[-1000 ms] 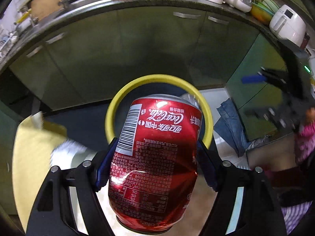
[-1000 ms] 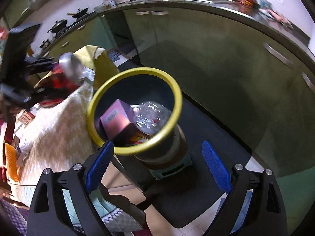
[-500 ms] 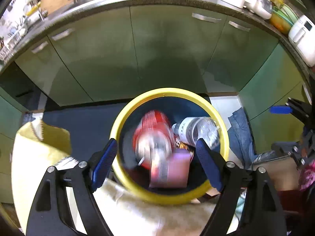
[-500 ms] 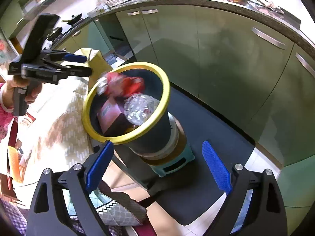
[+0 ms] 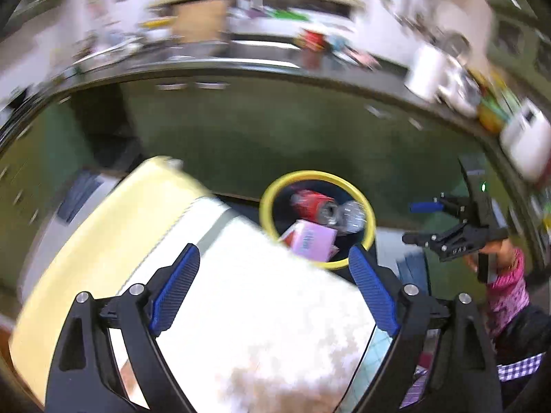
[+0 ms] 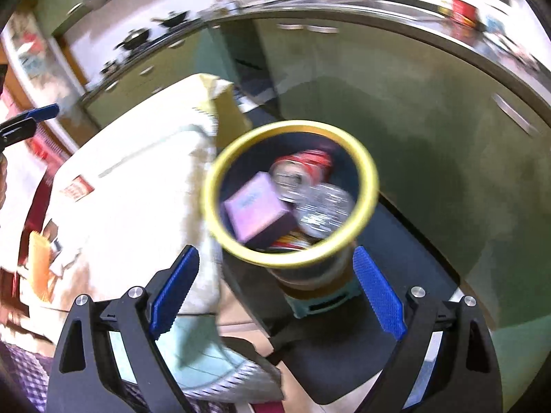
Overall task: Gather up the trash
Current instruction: 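Move the right gripper back over the table toward the white milk carton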
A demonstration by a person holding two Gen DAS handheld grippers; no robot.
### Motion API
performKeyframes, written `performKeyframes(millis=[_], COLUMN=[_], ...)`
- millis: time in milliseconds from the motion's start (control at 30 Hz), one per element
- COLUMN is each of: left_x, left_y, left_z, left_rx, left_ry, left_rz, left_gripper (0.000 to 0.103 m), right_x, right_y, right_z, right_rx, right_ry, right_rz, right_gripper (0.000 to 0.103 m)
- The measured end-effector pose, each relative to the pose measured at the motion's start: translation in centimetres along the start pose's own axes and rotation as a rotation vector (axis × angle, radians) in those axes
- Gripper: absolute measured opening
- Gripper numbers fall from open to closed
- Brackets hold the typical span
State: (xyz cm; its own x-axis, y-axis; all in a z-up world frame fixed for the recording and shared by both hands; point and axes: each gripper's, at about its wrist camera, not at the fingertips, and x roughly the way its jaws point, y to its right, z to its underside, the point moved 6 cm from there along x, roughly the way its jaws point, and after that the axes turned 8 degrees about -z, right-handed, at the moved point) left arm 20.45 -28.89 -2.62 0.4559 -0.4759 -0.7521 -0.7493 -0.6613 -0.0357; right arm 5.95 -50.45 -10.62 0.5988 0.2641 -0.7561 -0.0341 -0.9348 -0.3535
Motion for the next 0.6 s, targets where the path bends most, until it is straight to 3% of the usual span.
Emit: performKeyframes(millis=[200, 333, 467, 600], left_x=[-8.5, -12.0, -14.1, -15.3], left_y=[-8.0, -10.9, -12.8, -13.6], left_z=[7.8, 13.5, 18.7, 22.3], left_rx=[-0.255, -0.376, -0.481, -0.554], left_ry=[0.086, 0.094, 0.098, 0.111], left_rz=[-0.167, -0.256, -0.286, -0.288], left_gripper=[0.088, 0.089, 0.089, 0.089], right_x=[4.6, 8.5, 12.5, 16.5], right_y=[-9.5, -16.6, -24.2, -29.5], right_z=[-2.2, -3.5, -5.3, -7.3], right_rx=[-0.191, -0.346, -0.552, -0.744], right_ry=[-0.056, -0.108, -0.133, -0.139], right_rz=[-0.135, -0.247, -0.349, -0.398], right_gripper=[0.090, 0.090, 0.090, 0.090])
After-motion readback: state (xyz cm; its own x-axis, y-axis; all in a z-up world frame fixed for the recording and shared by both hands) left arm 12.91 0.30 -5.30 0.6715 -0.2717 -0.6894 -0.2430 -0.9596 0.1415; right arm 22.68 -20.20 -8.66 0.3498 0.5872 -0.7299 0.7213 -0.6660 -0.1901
